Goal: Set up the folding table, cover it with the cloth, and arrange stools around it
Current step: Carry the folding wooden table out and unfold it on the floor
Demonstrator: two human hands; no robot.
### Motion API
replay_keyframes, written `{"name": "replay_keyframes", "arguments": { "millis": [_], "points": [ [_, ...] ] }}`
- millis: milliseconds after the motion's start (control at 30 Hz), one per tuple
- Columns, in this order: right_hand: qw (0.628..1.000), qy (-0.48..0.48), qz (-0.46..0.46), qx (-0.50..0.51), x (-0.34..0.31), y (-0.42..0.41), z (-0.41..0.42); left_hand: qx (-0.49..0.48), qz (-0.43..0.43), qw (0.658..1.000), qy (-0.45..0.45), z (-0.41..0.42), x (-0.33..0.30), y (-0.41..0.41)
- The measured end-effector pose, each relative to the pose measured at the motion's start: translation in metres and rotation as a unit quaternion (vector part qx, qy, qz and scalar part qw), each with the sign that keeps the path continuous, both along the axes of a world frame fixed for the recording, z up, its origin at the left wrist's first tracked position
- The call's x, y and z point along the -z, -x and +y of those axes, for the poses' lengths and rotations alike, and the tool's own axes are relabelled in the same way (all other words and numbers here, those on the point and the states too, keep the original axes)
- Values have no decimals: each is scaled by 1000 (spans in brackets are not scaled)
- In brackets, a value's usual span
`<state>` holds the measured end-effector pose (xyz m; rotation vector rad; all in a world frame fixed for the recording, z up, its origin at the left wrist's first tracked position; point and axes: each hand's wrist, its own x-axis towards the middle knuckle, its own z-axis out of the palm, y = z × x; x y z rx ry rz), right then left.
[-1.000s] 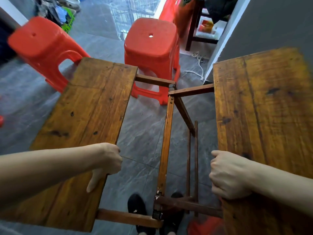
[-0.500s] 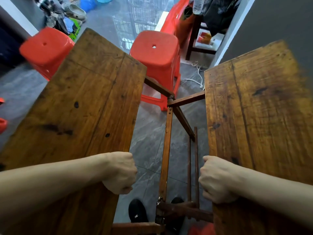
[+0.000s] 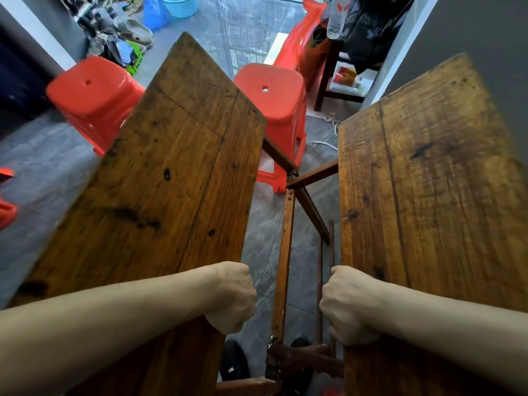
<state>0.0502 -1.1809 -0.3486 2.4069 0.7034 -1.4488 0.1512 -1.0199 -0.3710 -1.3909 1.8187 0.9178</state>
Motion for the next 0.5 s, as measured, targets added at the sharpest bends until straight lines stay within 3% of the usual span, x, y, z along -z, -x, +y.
{"name": "replay_keyframes", "arguments": {
  "millis": [500],
  "points": [
    [1000,0,-3,-16,18,-15,23,4,-9,998,-59,3,4,5]
  ]
}}
